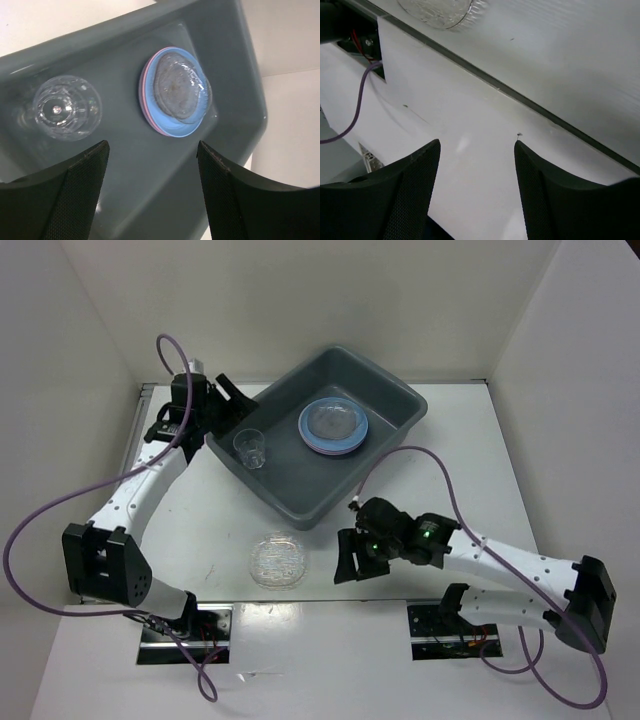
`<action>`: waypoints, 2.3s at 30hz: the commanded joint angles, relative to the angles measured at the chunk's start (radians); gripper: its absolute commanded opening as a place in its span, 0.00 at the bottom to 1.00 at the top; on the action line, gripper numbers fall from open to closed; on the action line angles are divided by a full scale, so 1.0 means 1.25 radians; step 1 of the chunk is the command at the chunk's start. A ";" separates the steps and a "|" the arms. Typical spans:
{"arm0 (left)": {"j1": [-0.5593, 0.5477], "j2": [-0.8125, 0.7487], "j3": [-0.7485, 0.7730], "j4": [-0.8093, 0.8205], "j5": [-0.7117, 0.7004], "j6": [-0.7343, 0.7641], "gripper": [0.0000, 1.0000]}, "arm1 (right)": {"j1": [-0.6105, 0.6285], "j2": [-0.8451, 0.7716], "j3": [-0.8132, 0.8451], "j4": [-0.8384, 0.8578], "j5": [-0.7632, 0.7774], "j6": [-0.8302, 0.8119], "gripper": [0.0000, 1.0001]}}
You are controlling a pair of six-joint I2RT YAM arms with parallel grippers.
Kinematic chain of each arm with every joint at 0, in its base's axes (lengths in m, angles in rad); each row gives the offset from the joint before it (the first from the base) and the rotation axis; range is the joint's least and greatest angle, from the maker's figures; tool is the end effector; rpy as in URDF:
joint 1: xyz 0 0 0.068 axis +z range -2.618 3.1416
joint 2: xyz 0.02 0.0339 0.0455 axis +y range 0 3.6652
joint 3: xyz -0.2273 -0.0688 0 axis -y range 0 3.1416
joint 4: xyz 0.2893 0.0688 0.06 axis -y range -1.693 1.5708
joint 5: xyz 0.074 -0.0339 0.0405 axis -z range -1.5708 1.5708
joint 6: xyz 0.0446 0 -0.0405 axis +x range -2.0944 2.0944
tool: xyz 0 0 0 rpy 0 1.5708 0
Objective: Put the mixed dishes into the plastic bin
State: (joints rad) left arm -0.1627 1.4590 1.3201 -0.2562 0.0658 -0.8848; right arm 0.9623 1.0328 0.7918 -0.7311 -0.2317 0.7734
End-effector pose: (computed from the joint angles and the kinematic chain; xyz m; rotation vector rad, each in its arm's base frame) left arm 0.3931 -0.0675 0.3131 -0.6793 1.9257 -0.7386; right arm 0.1431 0.2233 0.2009 -0.3638 2.7754 0.8691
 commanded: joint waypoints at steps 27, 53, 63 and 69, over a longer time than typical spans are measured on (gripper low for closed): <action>0.015 -0.030 -0.057 -0.045 -0.045 0.076 0.79 | 0.051 -0.446 -0.611 0.566 0.324 0.527 0.61; 0.015 -0.059 -0.089 -0.045 -0.053 0.092 0.79 | 0.180 0.138 -0.285 0.711 0.442 0.410 0.61; 0.015 -0.074 -0.096 -0.045 -0.060 0.092 0.79 | 0.263 0.336 -0.220 0.780 0.457 0.472 0.60; 0.015 -0.088 -0.121 -0.038 -0.045 0.092 0.79 | 0.263 0.310 -0.262 0.812 0.457 0.515 0.51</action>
State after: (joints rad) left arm -0.1505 1.3819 1.1839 -0.3325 0.0021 -0.7876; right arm 1.2850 1.4353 0.4835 0.2073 0.2996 1.3762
